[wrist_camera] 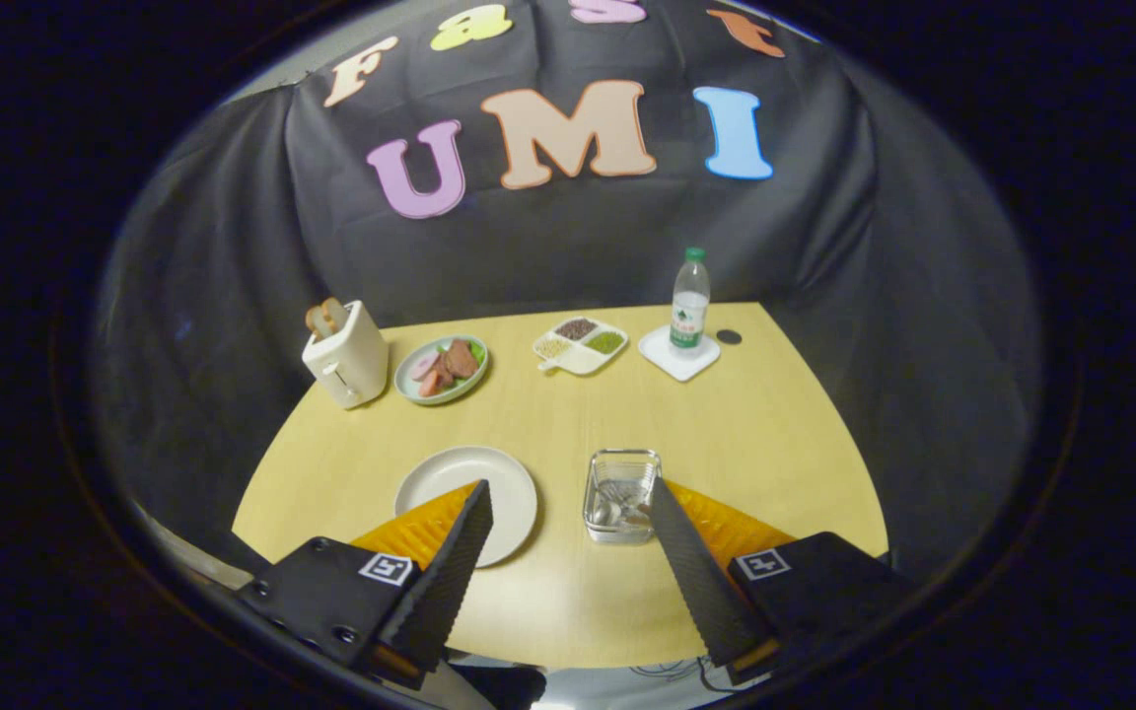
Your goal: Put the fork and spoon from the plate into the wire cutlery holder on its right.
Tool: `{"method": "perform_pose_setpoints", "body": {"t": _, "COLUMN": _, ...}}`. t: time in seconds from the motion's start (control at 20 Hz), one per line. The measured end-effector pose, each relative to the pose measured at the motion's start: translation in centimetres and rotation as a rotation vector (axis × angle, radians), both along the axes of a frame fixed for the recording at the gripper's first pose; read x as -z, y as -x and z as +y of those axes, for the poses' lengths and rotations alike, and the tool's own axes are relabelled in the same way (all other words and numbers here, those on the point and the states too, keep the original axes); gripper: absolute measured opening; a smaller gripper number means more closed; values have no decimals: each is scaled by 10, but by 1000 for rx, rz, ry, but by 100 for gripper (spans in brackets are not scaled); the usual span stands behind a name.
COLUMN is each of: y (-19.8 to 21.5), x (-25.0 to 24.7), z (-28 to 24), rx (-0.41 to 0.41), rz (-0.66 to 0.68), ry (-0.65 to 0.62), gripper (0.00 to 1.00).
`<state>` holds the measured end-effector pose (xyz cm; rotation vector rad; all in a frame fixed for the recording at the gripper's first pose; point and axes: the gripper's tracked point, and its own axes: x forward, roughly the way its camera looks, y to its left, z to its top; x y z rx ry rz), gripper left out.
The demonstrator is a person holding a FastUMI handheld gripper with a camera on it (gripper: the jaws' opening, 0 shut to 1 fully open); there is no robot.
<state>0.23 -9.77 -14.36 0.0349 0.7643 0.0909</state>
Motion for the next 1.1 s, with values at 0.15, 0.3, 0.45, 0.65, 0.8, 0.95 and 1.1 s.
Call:
{"method": "perform_pose_setpoints", "body": {"t": 0.15, "y": -1, "x": -24, "z": 8, "rx": -3, "rz": -114, "ry": -3, "gripper": 100}}
{"method": "perform_pose_setpoints", "body": {"t": 0.3, "y": 1, "x": -44, "z": 9, "rx": 4, "rz": -221, "ry": 39, "gripper": 100}}
{"method": "perform_pose_setpoints", "body": {"t": 0.45, "y": 5, "x": -67, "z": 16, "rx": 11, "rz": -325, "ry": 78, "gripper": 100}}
{"method": "perform_pose_setpoints", "body": {"t": 0.65, "y": 9, "x": -98, "z": 24, "rx": 40, "rz": -483, "ry": 95, "gripper": 100}}
{"method": "perform_pose_setpoints", "body": {"t": 0.8, "y": 13, "x": -110, "z": 27, "rx": 40, "rz": -555, "ry": 135, "gripper": 100}}
{"method": "perform_pose_setpoints", "body": {"t": 0.95, "y": 15, "x": -122, "z": 31, "rx": 60, "rz": -601, "ry": 102, "gripper": 100}}
{"method": "perform_pose_setpoints", "body": {"t": 1.1, "y": 16, "x": -126, "z": 25, "rx": 108, "rz": -618, "ry": 59, "gripper": 100}}
